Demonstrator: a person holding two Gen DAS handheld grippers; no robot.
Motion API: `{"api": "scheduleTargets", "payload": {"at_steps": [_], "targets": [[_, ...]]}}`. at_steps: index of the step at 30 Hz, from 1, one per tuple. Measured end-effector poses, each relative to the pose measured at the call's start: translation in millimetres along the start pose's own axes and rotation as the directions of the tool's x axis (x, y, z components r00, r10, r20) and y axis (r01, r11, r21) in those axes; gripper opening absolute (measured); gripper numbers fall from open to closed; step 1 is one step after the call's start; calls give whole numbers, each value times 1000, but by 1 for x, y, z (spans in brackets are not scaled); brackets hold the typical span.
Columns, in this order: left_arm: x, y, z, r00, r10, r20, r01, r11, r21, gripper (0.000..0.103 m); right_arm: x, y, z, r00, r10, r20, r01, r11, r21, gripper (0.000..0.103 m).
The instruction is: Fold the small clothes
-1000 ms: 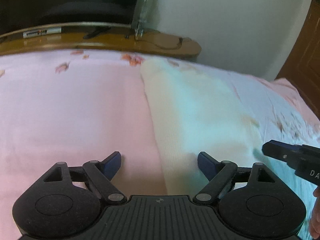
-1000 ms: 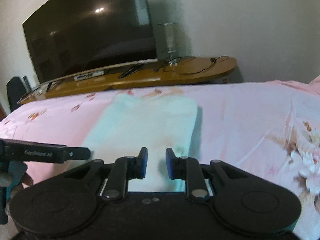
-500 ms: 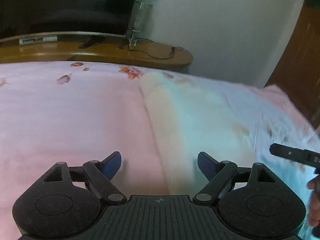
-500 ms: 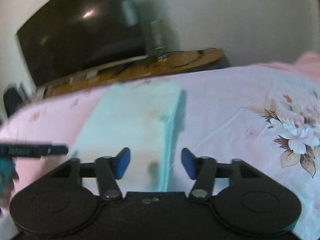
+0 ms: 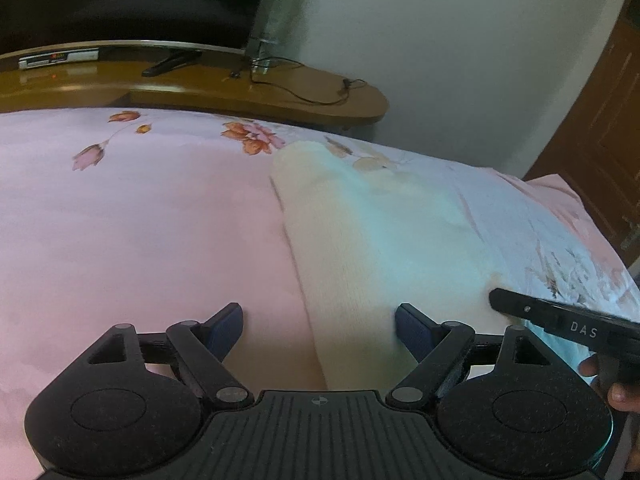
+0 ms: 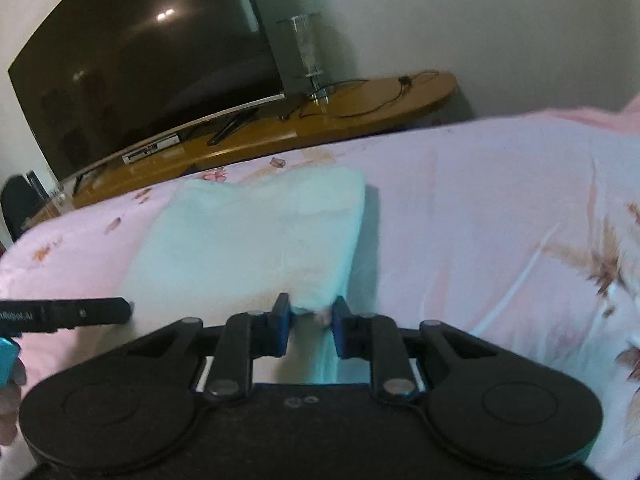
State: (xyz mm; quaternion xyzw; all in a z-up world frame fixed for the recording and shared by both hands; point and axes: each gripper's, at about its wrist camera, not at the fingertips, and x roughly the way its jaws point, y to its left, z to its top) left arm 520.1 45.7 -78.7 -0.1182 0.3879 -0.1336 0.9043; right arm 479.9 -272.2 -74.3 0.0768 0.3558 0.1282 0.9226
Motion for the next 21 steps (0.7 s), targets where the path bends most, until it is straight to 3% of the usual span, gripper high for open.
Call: {"api": "scheduleTargets", "payload": {"at_steps": [3, 6, 7, 8, 9, 12, 14, 15, 19, 21], "targets": [[1, 0, 4, 999, -39, -9, 39, 999, 9, 83, -1, -17, -2, 999, 36, -3, -35, 994, 99, 25], [5, 7, 6, 993, -105, -49, 103, 994, -38, 74, -8, -23, -1, 999, 43, 1, -43, 991, 130, 35], [9, 10, 7, 988, -136, -72, 131, 989, -72, 72, -8, -27, -1, 999, 51, -4, -50, 987, 153, 48], [13, 14, 6, 982, -169, -89, 159, 981, -108, 71, -7, -32, 0, 999, 41, -16, -38, 983, 178, 70], [19, 18, 6, 972, -206, -110, 189, 971, -147, 71, -2, -40, 0, 998, 44, -43, -34, 977, 210, 75], [26, 30, 5, 952, -283, -116, 250, 938, -242, 71, 5, -65, 2, 980, 190, -67, -160, 935, 316, 74], [31, 40, 7, 938, -327, -116, 280, 910, -305, 71, 10, -79, 2, 951, 302, -66, -253, 883, 396, 59], [33, 42, 6, 932, -342, -118, 290, 901, -321, 71, 16, -85, 1, 937, 339, -85, -274, 863, 424, 58], [42, 43, 12, 915, -376, -143, 314, 890, -331, 71, 30, -90, 8, 906, 408, -117, -315, 831, 459, 58], [47, 47, 15, 900, -410, -148, 336, 870, -362, 71, 40, -88, 13, 884, 449, -133, -339, 810, 478, 58]]}}
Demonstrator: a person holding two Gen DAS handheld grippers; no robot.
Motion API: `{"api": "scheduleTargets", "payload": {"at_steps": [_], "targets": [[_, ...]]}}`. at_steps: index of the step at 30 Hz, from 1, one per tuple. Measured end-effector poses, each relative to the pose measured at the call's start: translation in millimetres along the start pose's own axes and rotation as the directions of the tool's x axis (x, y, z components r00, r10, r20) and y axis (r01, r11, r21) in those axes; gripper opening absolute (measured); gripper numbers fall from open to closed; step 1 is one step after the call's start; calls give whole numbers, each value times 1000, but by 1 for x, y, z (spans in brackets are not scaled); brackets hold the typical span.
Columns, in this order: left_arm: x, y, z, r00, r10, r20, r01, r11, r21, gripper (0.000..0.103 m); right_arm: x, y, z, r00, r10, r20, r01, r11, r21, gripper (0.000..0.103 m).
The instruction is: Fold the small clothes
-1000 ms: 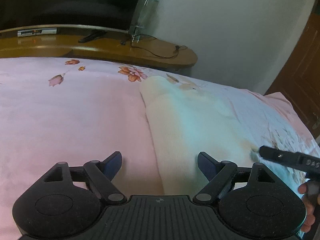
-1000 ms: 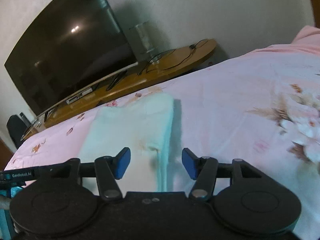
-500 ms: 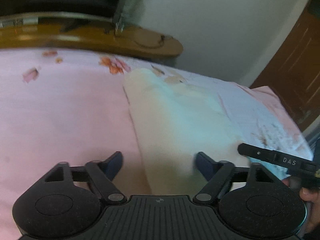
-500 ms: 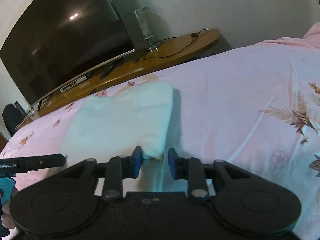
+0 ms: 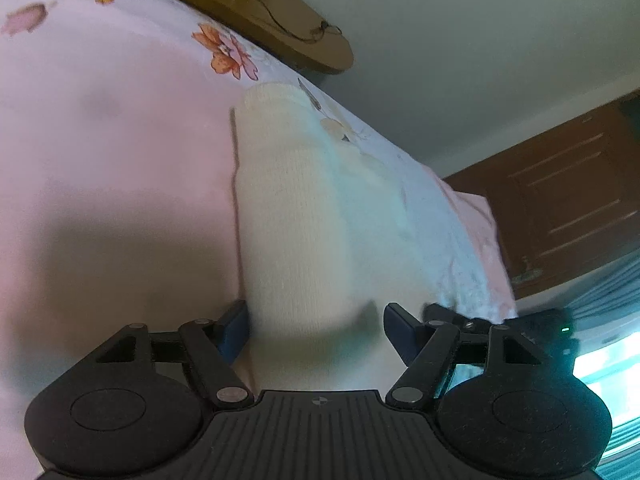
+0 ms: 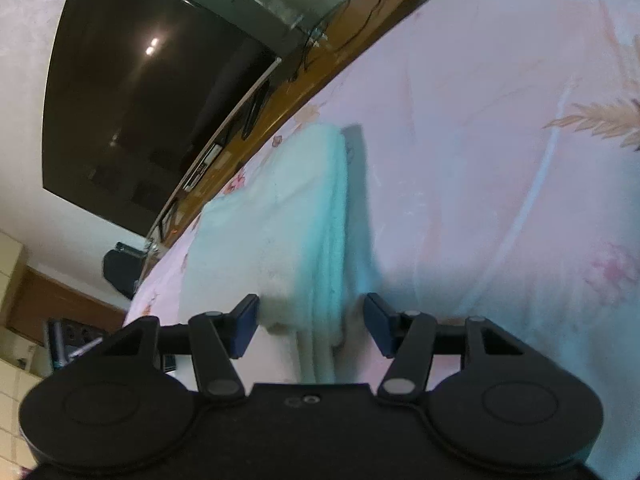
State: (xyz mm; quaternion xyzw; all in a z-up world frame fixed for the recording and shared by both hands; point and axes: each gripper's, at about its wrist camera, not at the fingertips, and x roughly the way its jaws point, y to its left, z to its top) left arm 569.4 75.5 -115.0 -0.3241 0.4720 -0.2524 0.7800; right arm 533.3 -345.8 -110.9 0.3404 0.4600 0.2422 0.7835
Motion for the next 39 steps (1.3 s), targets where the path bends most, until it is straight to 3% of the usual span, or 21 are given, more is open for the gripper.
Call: {"api": "scheduleTargets", "payload": {"at_steps": [4, 5, 7, 10, 12, 14, 16, 17, 19, 23, 26, 29, 33, 39], "targets": [[1, 11, 2, 999, -51, -21, 50, 998, -43, 71, 13, 2, 3, 998, 59, -35, -59, 998, 6, 58], [-1, 14, 0, 998, -60, -25, 58, 997, -46, 66, 13, 4, 1, 997, 68, -47, -68, 998, -6, 58], [-3, 19, -3, 998, -48, -26, 47, 998, -38, 58, 8, 5, 1, 994, 74, -77, -76, 997, -29, 56], [1, 21, 2, 998, -58, -9, 58, 996, -62, 58, 11, 0, 4, 993, 78, -87, -81, 996, -29, 48], [2, 18, 3, 999, -54, 1, 54, 996, -69, 58, 14, 2, 5, 993, 96, -64, -97, 995, -3, 50], [2, 13, 0, 999, -37, 3, 37, 998, -42, 58, 20, 16, 5, 996, 60, -64, -64, 996, -67, 50], [2, 6, -4, 1000, 0, 16, 0, 1000, 6, 55, 20, 23, 4, 997, 25, -75, -33, 993, -114, 46], [4, -3, -6, 999, 38, 31, -39, 998, 44, 49, 18, 24, 3, 997, 9, -73, -19, 990, -137, 43], [12, -24, -10, 989, 130, 69, -138, 984, 115, 47, 20, 26, 0, 999, -6, -49, -1, 990, -140, 40], [21, -58, -16, 954, 274, 123, -296, 927, 230, 43, 23, 48, -13, 994, -102, 40, 108, 971, -213, 38], [22, -79, -21, 930, 335, 153, -367, 884, 289, 40, 18, 64, -25, 979, -181, 91, 199, 943, -265, 35], [9, -91, -23, 928, 330, 175, -370, 874, 316, 40, 15, 81, -30, 967, -216, 133, 247, 923, -295, 33], [-13, -99, -17, 928, 313, 202, -366, 871, 327, 40, 2, 95, -33, 966, -207, 154, 246, 919, -309, 32], [-54, -102, -19, 907, 328, 264, -404, 853, 330, 40, -7, 131, -38, 971, -172, 164, 221, 909, -354, 32]]}}
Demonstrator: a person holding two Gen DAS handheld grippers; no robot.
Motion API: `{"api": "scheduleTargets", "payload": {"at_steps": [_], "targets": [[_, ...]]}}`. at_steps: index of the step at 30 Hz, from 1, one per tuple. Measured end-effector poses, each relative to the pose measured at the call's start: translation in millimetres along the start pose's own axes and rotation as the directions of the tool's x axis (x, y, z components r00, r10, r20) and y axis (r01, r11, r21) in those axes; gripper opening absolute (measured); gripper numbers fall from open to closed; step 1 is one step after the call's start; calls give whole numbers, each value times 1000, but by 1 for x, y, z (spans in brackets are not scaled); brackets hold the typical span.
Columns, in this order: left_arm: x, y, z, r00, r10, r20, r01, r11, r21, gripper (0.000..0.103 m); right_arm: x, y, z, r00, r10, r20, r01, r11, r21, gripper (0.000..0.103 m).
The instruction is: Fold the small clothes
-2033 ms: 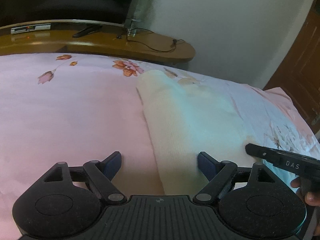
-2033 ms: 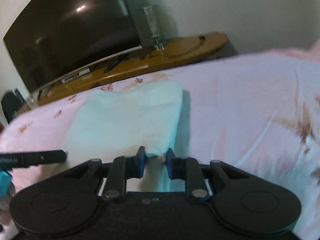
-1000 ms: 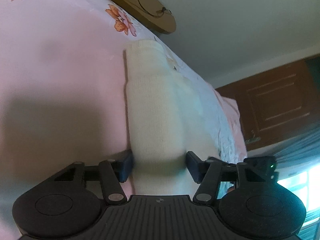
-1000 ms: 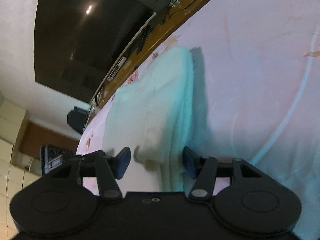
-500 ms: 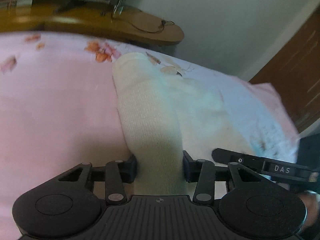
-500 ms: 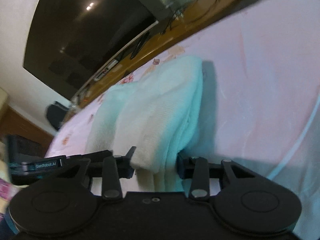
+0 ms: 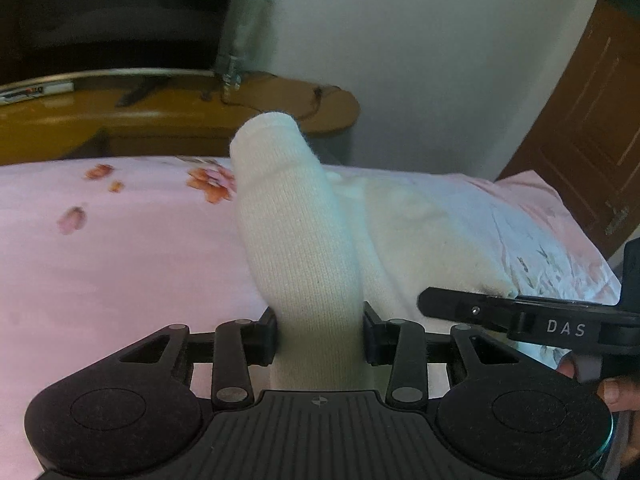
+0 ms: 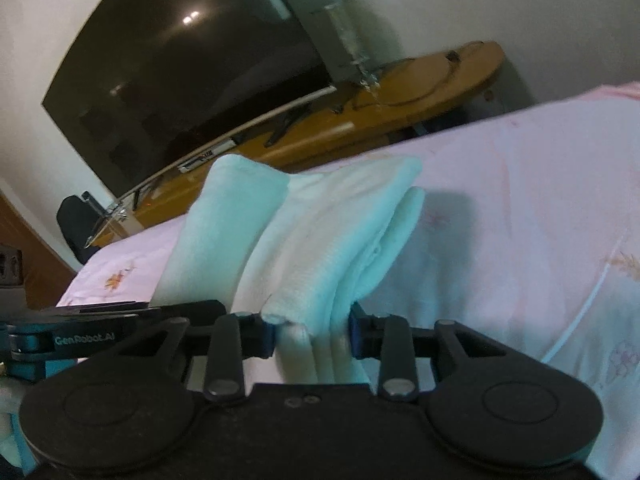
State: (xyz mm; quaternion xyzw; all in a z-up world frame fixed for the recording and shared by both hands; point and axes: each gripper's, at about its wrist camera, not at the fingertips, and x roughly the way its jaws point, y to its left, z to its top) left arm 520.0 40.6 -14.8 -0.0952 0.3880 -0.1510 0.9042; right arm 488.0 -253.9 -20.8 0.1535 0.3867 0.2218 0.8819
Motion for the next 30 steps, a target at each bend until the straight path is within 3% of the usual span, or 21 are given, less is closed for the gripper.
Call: {"api": "scheduleTargets", "payload": {"at_steps": [6, 11, 17, 22, 24, 26, 28, 30], "targets": [[-50, 46, -16, 995, 95, 29, -94, 995, -26, 40, 8, 63, -1, 997, 74, -2, -74, 996, -51, 32], [-96, 99, -39, 981, 192, 36, -188, 979, -79, 40, 38, 126, -15, 989, 139, -53, -143, 985, -99, 32], [-135, 172, -81, 955, 296, 3, -291, 942, -169, 40, 88, 184, -44, 960, 234, -154, -252, 961, -112, 32], [-137, 224, -122, 935, 346, -81, -355, 905, -233, 41, 135, 223, -78, 931, 253, -263, -293, 948, -125, 32], [-138, 238, -141, 951, 299, -77, -308, 899, -311, 51, 155, 226, -92, 930, 196, -311, -252, 956, -150, 33], [-146, 251, -148, 960, 278, -43, -273, 884, -380, 64, 162, 210, -96, 920, 244, -307, -277, 959, -66, 36], [-149, 256, -151, 960, 279, -3, -257, 881, -397, 65, 165, 196, -89, 895, 314, -316, -322, 946, 29, 38], [-147, 264, -152, 964, 264, 28, -228, 877, -423, 65, 161, 186, -84, 888, 350, -299, -355, 934, 41, 51]]}}
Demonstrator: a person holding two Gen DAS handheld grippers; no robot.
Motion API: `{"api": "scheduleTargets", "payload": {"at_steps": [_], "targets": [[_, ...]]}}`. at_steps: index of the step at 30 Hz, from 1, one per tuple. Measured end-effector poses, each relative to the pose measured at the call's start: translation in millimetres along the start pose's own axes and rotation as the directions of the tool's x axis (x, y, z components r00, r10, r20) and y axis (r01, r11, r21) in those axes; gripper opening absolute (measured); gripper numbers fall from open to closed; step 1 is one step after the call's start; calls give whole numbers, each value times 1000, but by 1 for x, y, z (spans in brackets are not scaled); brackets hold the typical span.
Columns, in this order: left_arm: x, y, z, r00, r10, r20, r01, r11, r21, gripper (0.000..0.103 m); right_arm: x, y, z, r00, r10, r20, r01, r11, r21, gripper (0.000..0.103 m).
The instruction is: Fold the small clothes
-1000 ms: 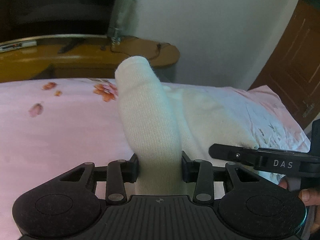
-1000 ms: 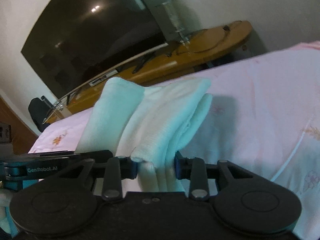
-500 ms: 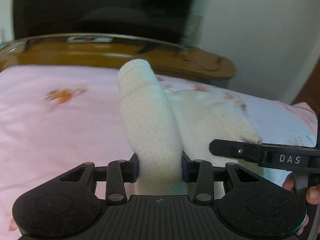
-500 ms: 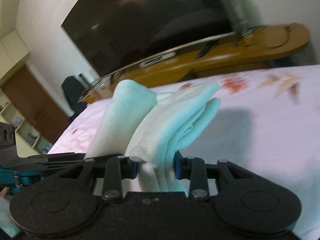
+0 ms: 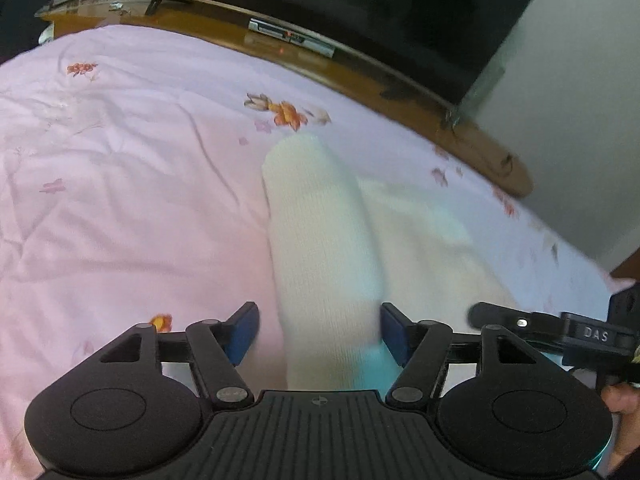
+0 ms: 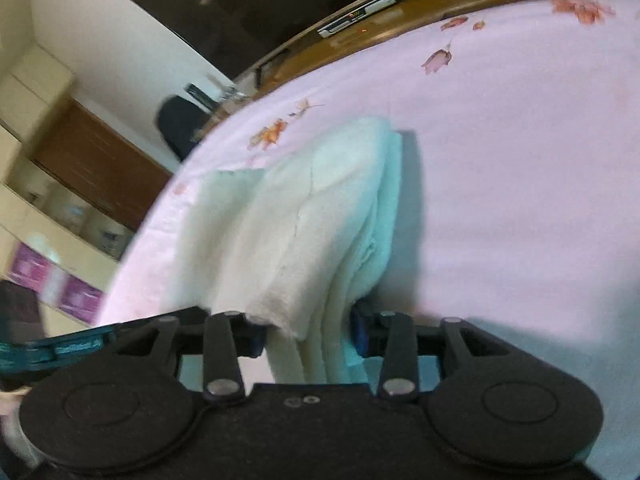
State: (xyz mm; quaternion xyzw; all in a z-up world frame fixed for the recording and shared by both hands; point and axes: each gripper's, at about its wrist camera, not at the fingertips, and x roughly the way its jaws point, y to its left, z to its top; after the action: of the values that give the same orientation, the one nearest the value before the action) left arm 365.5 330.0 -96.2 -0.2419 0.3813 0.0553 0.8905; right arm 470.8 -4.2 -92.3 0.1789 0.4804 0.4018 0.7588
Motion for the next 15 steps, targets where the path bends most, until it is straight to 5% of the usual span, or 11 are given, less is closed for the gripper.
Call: {"api": "scheduleTargets", "payload": {"at_steps": [3, 6, 10, 13, 15], "targets": [[10, 4, 8, 999, -1, 34, 2, 1000, -19, 65, -1, -12, 15, 999, 23, 48, -24, 999, 35, 63], [24, 0, 15, 999, 9, 47, -8, 1000, -29, 65, 13, -19, 33, 999, 16, 52, -18, 999, 48, 55], [41, -1, 28, 998, 22, 62, -22, 1000, -6, 65, 23, 10, 34, 995, -48, 84, 66, 973, -220, 30], [54, -2, 39, 997, 49, 59, -50, 999, 20, 68, 24, 20, 29, 989, -101, 107, 134, 917, -377, 28], [59, -7, 43, 996, 72, 60, -76, 996, 53, 70, 26, 13, 32, 987, -114, 116, 149, 918, -366, 31]]}}
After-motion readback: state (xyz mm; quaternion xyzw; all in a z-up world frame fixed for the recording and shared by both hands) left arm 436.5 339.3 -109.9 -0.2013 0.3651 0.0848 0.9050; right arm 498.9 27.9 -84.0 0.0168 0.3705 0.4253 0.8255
